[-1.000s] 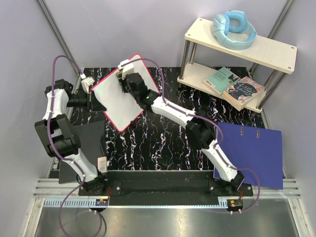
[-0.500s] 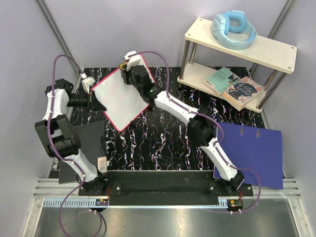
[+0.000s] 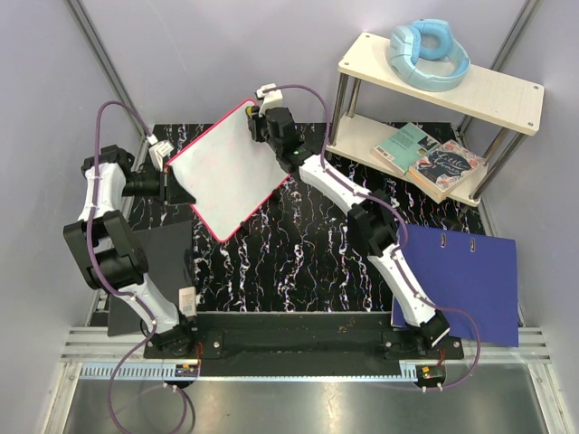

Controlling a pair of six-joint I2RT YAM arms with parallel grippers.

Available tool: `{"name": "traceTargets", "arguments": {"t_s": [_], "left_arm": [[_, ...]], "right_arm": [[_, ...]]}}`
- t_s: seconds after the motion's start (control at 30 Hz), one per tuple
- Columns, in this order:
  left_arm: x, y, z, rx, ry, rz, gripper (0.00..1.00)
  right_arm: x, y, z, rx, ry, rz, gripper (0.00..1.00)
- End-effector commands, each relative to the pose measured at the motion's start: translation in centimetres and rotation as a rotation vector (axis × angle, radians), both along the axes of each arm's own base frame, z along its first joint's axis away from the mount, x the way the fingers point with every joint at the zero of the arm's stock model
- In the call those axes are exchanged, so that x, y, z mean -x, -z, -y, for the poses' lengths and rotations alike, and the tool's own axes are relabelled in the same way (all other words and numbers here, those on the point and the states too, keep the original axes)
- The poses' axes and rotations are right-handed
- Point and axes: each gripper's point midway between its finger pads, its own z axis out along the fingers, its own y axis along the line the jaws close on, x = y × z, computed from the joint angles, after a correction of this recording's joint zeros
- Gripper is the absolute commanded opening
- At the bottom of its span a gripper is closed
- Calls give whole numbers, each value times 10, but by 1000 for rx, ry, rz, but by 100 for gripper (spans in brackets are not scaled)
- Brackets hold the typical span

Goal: Erase the whiteboard

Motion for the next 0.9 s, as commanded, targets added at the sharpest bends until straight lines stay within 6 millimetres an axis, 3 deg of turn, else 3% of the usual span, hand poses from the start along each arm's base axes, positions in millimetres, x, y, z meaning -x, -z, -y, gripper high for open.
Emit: {"name": "traceTargets", "arguments": {"t_s": [0.0, 0.03, 0.1, 0.13, 0.27, 0.4, 0.43, 0.57, 0.8, 0.87], "left_arm": [[-6, -6, -6, -191, 117, 216, 0], [-6, -6, -6, -188, 117, 216, 0], [-6, -6, -4, -181, 117, 213, 0], [-6, -7, -4, -179, 117, 214, 0], [-5, -5, -2, -178, 122, 208, 0], [-5, -5, -2, -184, 123, 208, 0], [-5, -5, -3, -188, 123, 209, 0], [-3, -5, -3, -195, 124, 209, 0], [-3, -4, -3, -199, 126, 210, 0], [-3, -6, -3, -202, 127, 216, 0]], "right_arm": [[58, 57, -55, 87, -264, -141, 0], [72, 63, -65, 107, -299, -147, 0], [89, 45, -76, 104, -337, -115, 0], [106, 48, -89, 127, -387, -107, 0], [141, 33, -113, 168, -457, -56, 0], [152, 34, -125, 146, -505, -79, 0], [151, 26, -128, 134, -512, -65, 0], [130, 29, -121, 85, -455, -100, 0], [53, 29, -56, 86, -164, -82, 0], [41, 31, -44, 103, -125, -73, 0]]}}
